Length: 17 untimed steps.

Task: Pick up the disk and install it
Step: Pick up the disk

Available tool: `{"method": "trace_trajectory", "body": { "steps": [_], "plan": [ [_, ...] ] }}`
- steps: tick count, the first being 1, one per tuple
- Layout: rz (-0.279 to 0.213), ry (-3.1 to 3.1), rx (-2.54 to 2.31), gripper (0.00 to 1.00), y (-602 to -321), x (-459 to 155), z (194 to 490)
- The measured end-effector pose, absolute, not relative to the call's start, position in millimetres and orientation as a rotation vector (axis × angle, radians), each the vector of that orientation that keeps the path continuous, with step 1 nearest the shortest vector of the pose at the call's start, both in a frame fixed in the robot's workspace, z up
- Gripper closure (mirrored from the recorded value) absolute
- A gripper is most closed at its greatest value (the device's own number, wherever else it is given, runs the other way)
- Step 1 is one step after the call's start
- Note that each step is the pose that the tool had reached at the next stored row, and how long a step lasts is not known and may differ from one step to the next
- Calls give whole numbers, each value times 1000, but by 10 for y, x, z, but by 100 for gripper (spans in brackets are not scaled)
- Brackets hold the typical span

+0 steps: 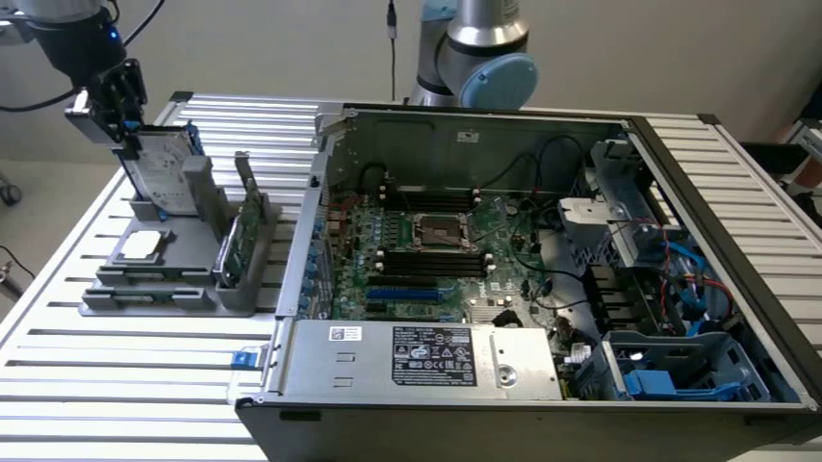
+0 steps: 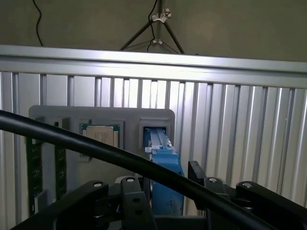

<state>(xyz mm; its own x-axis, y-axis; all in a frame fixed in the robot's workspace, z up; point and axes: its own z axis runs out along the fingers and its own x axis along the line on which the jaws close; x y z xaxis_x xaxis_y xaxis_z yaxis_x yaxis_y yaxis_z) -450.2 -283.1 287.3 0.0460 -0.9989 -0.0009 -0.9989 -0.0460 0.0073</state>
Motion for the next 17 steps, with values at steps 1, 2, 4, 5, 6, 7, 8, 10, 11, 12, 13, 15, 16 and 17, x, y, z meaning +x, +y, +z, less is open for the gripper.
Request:
{"method": "trace_trajectory", "body": {
  "steps": [1, 2, 4, 5, 6, 7, 8, 10, 11, 12, 13, 15, 16, 17],
  "plan": [
    [-9, -2166, 2269, 52, -2831, -4502, 2867],
    [-9, -2166, 2268, 52, -2830, -4503, 2865],
    [-9, -2167, 2268, 52, -2830, -4503, 2857],
    [-9, -2167, 2268, 52, -2830, -4503, 2852],
    [-9, -2167, 2268, 52, -2830, -4503, 2848],
    [-9, -2166, 2268, 52, -2830, -4503, 2844],
    [-9, -2166, 2268, 52, -2830, -4503, 2841],
    [-9, -2166, 2268, 52, -2829, -4503, 2836],
    [-9, -2166, 2268, 52, -2828, -4503, 2833],
    [-8, -2166, 2268, 52, -2827, -4503, 2831],
    [-8, -2166, 2268, 52, -2825, -4503, 2829],
    [-7, -2166, 2267, 52, -2821, -4503, 2824],
    [-6, -2165, 2267, 52, -2819, -4504, 2822],
    [-5, -2165, 2267, 52, -2816, -4504, 2819]
  ]
}}
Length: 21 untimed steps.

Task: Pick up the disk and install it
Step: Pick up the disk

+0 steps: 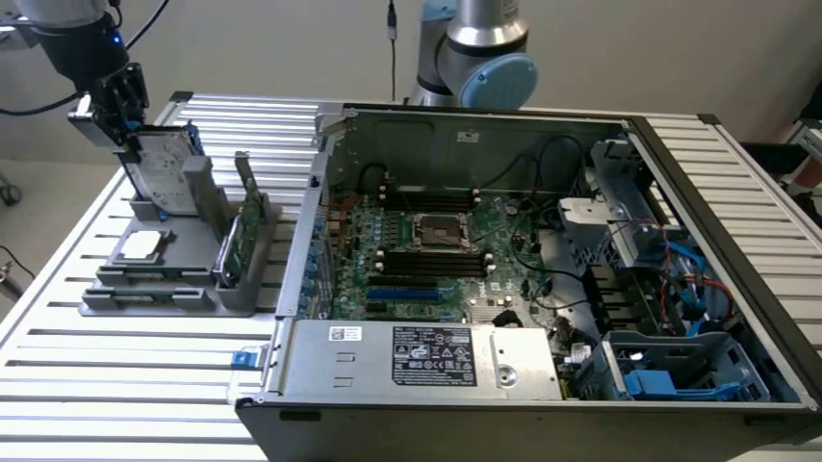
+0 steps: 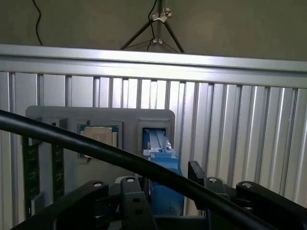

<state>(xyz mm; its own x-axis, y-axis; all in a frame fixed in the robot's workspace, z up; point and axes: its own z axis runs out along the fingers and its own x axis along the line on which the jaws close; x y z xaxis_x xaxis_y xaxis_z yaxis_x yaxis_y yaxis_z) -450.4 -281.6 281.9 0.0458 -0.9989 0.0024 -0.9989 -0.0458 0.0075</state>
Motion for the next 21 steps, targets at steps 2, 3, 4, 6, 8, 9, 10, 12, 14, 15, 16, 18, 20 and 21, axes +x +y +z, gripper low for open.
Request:
{"method": "trace_trajectory", "body": {
  "steps": [2, 3, 4, 6, 8, 9, 10, 12, 14, 15, 16, 18, 20, 21],
  "plan": [
    [-3, -2164, 2266, 52, -2814, -4503, 2814],
    [-2, -2164, 2265, 52, -2812, -4503, 2811],
    [-1, -2163, 2265, 54, -2811, -4503, 2810],
    [1, -2162, 2264, 61, -2810, -4503, 2807],
    [2, -2161, 2263, 61, -2810, -4503, 2804],
    [2, -2161, 2263, 61, -2809, -4503, 2803],
    [3, -2161, 2263, 61, -2809, -4503, 2802],
    [3, -2161, 2262, 63, -2810, -4503, 2801],
    [3, -2161, 2262, 67, -2809, -4504, 2800],
    [3, -2161, 2262, 67, -2809, -4504, 2800],
    [3, -2162, 2262, 67, -2809, -4504, 2800],
    [4, -2162, 2261, 67, -2809, -4503, 2798],
    [4, -2163, 2260, 67, -2809, -4503, 2796],
    [4, -2163, 2259, 67, -2809, -4504, 2795]
  ]
}}
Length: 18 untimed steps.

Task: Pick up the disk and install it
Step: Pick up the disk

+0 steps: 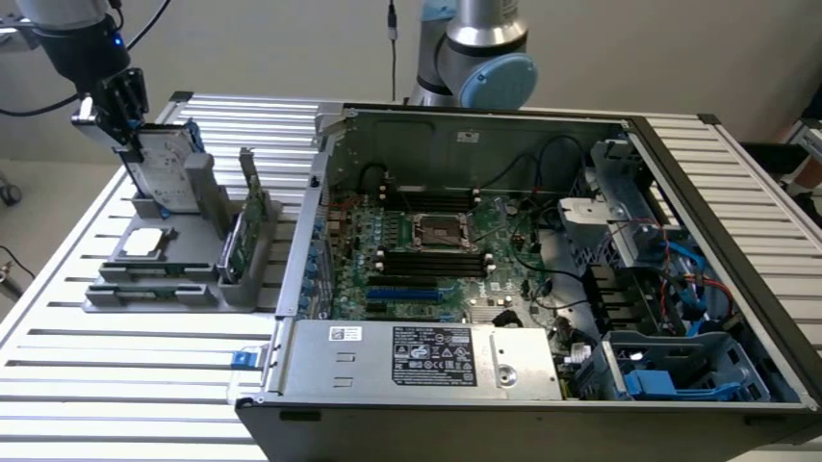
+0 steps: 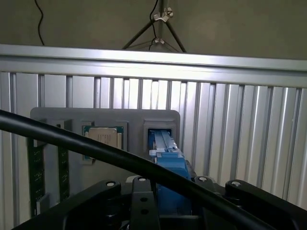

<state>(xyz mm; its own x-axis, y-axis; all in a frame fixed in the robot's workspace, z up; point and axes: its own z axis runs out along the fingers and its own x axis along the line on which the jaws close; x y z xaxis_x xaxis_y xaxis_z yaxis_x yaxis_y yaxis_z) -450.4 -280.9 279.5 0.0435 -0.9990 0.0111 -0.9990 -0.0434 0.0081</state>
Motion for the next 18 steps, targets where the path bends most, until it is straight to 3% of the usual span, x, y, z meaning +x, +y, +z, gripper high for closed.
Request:
{"method": "trace_trajectory", "body": {
  "steps": [18],
  "plan": [
    [9, -2162, 2257, 67, -2809, -4504, 2785]
  ]
}}
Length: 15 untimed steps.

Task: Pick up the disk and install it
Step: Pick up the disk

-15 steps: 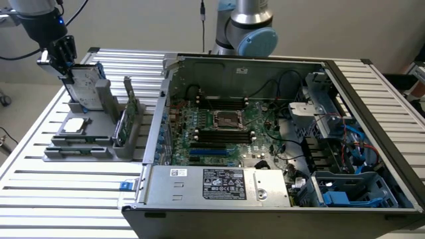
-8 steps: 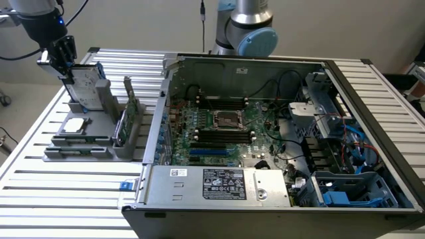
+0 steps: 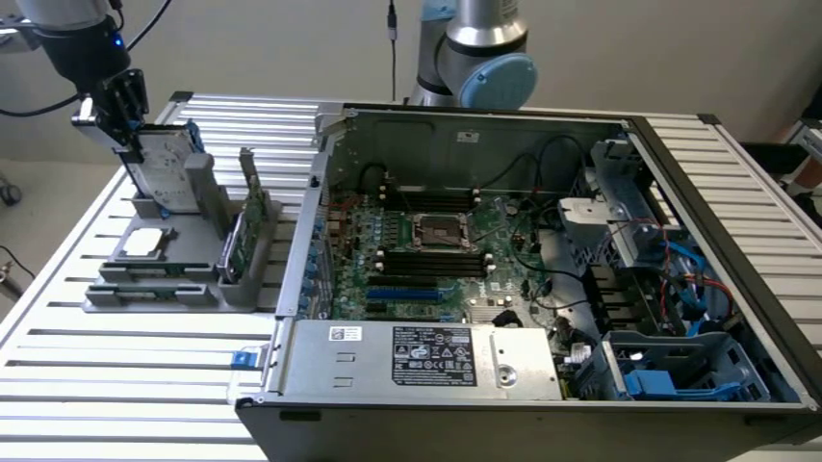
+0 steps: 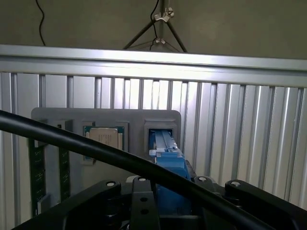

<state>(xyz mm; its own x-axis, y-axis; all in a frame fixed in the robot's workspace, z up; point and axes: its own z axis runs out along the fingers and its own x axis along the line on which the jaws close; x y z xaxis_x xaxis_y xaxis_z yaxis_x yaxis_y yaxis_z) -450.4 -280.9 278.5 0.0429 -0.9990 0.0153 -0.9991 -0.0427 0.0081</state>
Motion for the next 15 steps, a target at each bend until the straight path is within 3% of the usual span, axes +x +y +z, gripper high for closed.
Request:
{"method": "trace_trajectory", "body": {
  "steps": [15],
  "plan": [
    [8, -2162, 2257, 67, -2809, -4503, 2785]
  ]
}}
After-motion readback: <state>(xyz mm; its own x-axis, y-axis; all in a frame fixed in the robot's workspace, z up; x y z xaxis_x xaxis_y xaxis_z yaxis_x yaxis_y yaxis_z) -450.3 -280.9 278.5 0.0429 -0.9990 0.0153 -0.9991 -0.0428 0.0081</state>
